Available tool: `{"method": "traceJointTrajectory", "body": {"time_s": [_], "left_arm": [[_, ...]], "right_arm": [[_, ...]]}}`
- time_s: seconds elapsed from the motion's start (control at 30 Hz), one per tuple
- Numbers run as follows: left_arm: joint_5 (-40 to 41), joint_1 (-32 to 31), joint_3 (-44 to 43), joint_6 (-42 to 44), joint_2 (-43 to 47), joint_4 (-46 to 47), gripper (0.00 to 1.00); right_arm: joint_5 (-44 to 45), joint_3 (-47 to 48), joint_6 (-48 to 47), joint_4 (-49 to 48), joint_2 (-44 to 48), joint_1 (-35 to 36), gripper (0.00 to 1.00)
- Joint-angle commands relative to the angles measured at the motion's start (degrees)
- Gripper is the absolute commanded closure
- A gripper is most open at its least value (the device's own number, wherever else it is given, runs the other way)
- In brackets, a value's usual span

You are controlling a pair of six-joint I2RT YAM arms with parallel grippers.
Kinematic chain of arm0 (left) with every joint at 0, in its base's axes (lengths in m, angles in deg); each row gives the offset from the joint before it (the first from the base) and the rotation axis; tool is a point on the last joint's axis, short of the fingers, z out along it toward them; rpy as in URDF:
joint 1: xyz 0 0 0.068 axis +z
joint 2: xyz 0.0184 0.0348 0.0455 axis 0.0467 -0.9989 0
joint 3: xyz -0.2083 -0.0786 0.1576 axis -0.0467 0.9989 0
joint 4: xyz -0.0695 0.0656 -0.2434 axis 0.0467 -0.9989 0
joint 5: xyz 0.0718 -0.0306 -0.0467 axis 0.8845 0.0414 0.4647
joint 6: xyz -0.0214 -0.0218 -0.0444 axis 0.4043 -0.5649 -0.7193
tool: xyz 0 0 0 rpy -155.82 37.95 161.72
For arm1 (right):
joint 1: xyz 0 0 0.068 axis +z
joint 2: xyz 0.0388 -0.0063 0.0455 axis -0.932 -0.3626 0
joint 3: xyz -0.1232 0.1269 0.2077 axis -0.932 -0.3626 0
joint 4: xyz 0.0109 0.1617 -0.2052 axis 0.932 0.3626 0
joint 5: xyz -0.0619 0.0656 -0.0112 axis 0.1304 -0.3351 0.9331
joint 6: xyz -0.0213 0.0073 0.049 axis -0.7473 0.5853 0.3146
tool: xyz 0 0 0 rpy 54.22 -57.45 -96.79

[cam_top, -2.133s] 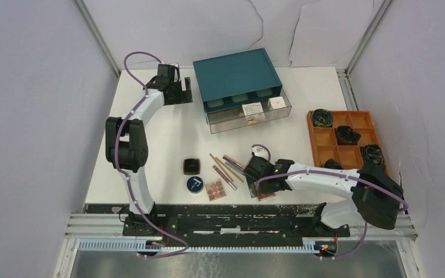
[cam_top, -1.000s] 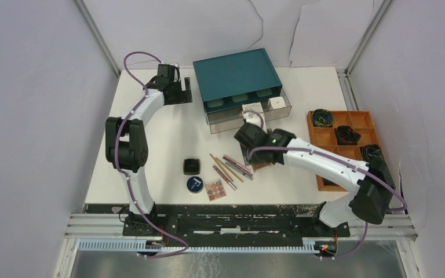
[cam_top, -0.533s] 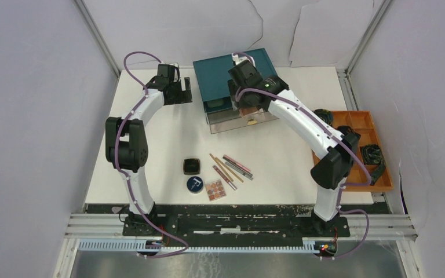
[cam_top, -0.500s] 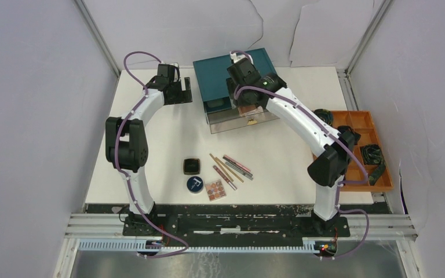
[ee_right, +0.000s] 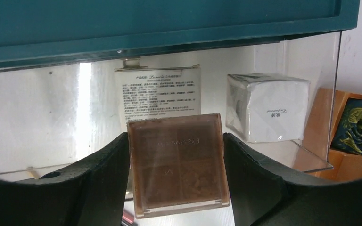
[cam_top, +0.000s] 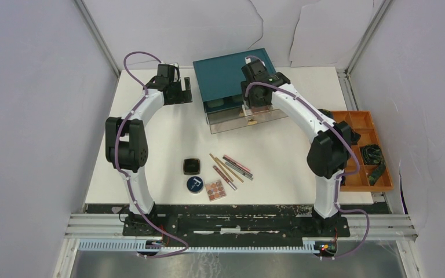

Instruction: Organize the makeup

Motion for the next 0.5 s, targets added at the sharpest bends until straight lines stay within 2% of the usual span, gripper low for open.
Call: {"method": "traceJointTrajectory", "body": {"time_s": [0.0, 0.47], "left_arm": [[-0.2, 0.39, -1.63, 0.85, 0.55, 1.66, 0.02], [0.75, 0.45, -1.89, 1.51, -0.08, 1.33, 0.01]], "right_arm": [[-1.49, -2.19, -0.89, -4.05, 0.09, -1.41, 0.62], [-3.95, 4.43, -1.32, -3.84, -7.96, -2.98, 0.61]]}}
